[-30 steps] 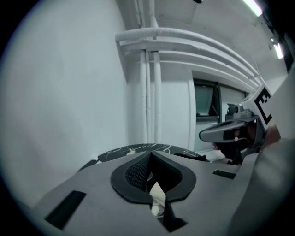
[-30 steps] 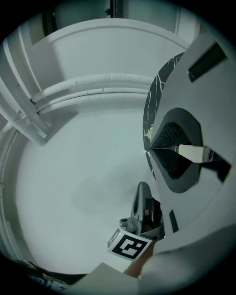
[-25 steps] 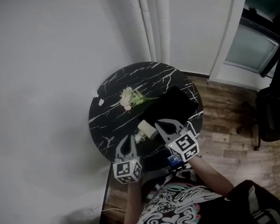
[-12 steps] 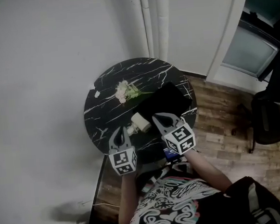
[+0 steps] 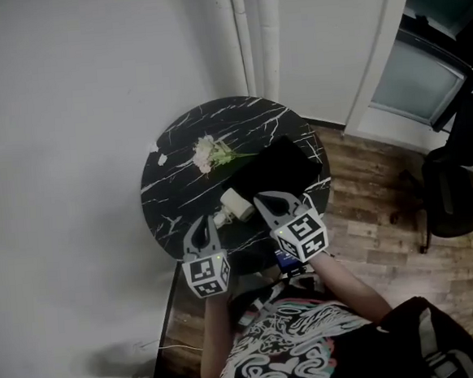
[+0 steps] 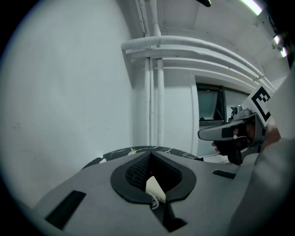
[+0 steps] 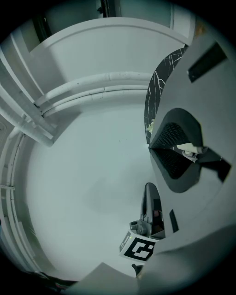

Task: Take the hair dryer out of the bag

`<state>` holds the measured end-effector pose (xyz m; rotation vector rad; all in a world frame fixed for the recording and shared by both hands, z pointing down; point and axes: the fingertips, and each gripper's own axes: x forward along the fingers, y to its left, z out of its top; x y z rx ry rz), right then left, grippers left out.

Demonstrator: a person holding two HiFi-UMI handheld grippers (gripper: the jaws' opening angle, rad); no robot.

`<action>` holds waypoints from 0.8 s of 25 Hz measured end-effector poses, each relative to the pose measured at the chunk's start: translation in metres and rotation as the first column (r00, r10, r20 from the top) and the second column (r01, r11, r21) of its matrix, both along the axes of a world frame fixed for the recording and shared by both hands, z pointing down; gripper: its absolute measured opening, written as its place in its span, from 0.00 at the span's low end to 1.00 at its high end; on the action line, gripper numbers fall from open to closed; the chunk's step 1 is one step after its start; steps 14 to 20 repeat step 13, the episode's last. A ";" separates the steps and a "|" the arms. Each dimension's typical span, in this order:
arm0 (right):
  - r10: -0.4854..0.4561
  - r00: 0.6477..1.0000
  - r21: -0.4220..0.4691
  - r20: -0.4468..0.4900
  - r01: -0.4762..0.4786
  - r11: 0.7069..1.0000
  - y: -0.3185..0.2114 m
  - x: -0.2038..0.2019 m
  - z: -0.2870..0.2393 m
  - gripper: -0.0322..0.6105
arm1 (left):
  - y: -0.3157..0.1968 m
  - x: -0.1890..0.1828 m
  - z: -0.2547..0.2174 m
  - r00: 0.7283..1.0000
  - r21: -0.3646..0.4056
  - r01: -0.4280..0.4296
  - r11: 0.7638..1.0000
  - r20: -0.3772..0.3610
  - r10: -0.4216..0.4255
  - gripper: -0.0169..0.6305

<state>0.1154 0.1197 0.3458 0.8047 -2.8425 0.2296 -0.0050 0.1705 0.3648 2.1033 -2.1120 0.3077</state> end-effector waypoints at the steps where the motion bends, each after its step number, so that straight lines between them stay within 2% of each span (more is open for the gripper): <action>1: -0.001 1.000 0.001 -0.001 0.001 1.000 0.001 0.000 0.000 0.08 | 0.001 -0.001 0.001 1.000 0.000 0.003 1.000 -0.004 -0.003 0.05; 20: -0.014 1.000 0.007 -0.004 0.014 1.000 0.006 -0.008 -0.001 0.08 | 0.013 -0.013 0.003 0.999 -0.002 0.030 1.000 -0.011 -0.030 0.05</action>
